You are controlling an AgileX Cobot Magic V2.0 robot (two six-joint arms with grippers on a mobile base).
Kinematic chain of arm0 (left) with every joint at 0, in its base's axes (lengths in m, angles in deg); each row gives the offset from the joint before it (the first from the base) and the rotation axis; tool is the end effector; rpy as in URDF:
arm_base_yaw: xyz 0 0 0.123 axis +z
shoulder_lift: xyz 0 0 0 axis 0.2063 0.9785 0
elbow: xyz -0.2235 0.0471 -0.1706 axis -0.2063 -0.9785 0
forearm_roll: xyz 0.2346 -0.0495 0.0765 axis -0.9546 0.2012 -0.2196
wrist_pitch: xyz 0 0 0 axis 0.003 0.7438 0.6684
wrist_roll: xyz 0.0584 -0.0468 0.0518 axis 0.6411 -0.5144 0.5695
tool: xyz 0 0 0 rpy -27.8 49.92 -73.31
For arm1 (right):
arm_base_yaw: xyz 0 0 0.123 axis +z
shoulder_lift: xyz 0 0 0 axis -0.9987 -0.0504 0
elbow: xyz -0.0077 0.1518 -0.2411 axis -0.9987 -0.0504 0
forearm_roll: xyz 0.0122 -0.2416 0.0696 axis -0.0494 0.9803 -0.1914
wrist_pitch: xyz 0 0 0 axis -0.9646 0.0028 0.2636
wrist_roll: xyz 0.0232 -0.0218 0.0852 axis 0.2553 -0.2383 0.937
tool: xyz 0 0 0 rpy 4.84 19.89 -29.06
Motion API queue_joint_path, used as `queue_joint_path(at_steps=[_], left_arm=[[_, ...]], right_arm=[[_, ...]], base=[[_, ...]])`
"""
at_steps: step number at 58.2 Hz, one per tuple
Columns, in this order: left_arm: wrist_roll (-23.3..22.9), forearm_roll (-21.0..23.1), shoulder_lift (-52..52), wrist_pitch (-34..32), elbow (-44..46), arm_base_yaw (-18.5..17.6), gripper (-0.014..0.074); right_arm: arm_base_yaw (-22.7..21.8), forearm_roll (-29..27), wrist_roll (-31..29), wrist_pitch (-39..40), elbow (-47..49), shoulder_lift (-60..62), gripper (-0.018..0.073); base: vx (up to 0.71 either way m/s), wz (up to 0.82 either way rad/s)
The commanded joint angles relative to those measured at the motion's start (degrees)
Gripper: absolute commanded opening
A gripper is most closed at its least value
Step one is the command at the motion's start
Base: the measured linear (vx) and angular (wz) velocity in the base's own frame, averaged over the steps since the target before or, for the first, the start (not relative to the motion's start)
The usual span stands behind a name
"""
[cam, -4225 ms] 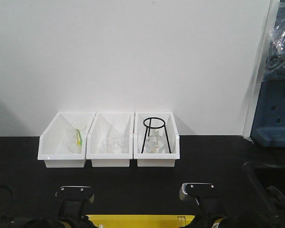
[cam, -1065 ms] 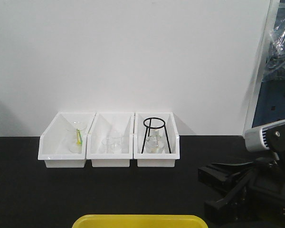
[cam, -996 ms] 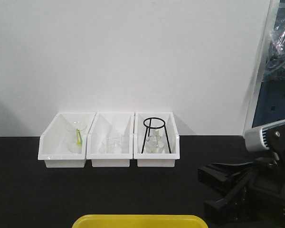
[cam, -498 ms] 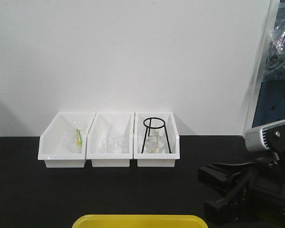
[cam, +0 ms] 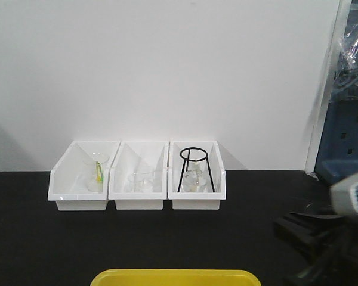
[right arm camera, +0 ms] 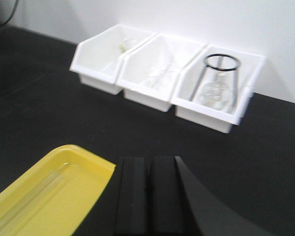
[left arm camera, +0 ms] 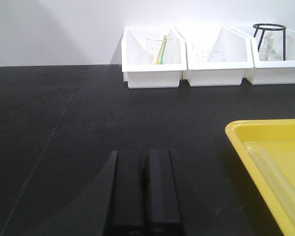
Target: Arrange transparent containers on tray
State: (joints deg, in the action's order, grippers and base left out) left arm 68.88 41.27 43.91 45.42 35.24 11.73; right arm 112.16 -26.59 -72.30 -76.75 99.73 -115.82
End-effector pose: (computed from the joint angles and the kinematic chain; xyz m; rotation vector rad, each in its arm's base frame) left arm 0.0557 0.0005 0.1843 -0.0785 1.7194 -0.0607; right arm 0.1687 0.0828 0.3383 -0.4246 1.8292 0.3455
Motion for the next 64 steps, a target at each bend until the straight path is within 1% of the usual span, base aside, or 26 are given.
queue_joint_path(at_steps=[1, 8, 12, 14, 17, 23, 33, 36, 40, 44, 64], left_arm=[[-0.5, 0.0, -1.4, -4.4, -2.1, -0.3, 0.0002], [-0.5, 0.0, -1.4, -4.4, -2.1, -0.3, 0.0002], [-0.5, 0.0, -1.4, -4.4, -2.1, -0.3, 0.0002], [-0.5, 0.0, -1.4, -4.4, -2.1, -0.3, 0.0002], [-0.5, 0.0, -1.4, -4.4, -2.1, -0.3, 0.0002], [-0.5, 0.0, -1.4, -4.4, -2.1, -0.3, 0.0002], [-0.5, 0.0, -1.4, -4.4, -2.1, -0.3, 0.0002], [-0.5, 0.0, -1.3, -4.4, -2.1, -0.3, 0.0002], [-0.5, 0.0, -1.3, -4.2, -2.1, -0.3, 0.0002], [-0.5, 0.0, -1.3, -4.2, -2.1, -0.3, 0.0002], [-0.5, 0.0, -1.3, -4.1, -2.1, -0.3, 0.0002]], right_arm=[[-4.3, 4.5, 7.0, 5.3, -2.8, 6.8, -0.0011], [-12.5, 11.0, 10.2, 4.4, -10.8, 17.4, -0.0011], [-16.6, 13.9, 10.2, 3.9, -16.0, 23.8, -0.0011], [-18.7, 14.6, 10.5, 3.7, -18.6, 27.4, -0.0011], [-20.7, 14.7, 10.5, 3.6, -22.9, 31.6, -0.0011], [-23.2, 14.7, 10.5, 3.6, -30.2, 39.4, -0.0011], [-23.2, 14.7, 10.7, 3.6, -40.4, 50.9, -0.0011], [-23.0, 14.6, 11.0, 5.7, -42.8, 51.6, -0.0011], [-22.3, 14.4, 11.7, 2.5, -42.4, 51.0, -0.0011], [-21.6, 14.3, 11.9, 2.5, -42.4, 51.3, -0.0011], [-21.6, 14.3, 11.9, 2.3, -42.4, 51.3, -0.0011]], base=[[0.0, 0.0], [0.0, 0.0], [0.0, 0.0], [0.0, 0.0], [0.0, 0.0], [0.0, 0.0], [0.0, 0.0], [0.0, 0.0], [0.0, 0.0], [0.0, 0.0], [0.0, 0.0]])
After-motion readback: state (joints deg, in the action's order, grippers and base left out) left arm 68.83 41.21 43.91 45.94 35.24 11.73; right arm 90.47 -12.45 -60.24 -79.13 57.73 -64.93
